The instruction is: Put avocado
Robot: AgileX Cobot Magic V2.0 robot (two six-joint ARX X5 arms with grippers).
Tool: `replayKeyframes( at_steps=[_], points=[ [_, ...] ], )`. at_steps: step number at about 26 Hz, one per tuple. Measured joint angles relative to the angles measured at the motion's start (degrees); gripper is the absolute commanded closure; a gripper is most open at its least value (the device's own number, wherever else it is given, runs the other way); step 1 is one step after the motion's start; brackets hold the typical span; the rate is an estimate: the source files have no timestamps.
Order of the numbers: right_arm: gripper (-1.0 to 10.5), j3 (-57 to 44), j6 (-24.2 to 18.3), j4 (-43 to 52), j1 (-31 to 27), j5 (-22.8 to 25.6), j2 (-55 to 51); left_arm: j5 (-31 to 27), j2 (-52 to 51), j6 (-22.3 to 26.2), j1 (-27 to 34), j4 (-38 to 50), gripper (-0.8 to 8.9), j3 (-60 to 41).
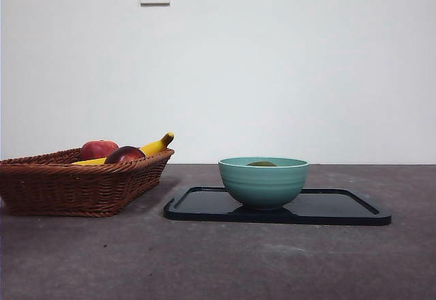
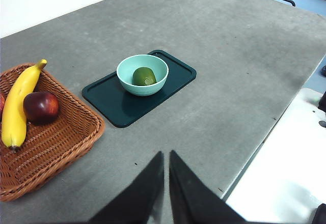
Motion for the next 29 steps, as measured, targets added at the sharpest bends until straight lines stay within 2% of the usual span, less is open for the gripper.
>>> replayKeyframes(
  at_steps=[22, 25, 29],
  points=[
    [9.4, 0.0, 0.0, 0.0, 0.0, 0.0, 0.0, 0.0, 0.0, 0.0, 0.3, 0.0, 7.99, 0.0],
    [9.4, 0.0, 0.0, 0.0, 0.0, 0.0, 0.0, 0.0, 0.0, 0.0, 5.4, 0.0, 7.99, 0.0],
    [9.4, 0.0, 0.0, 0.0, 0.0, 0.0, 0.0, 0.0, 0.0, 0.0, 20.3, 0.0, 7.99, 0.0]
  ],
)
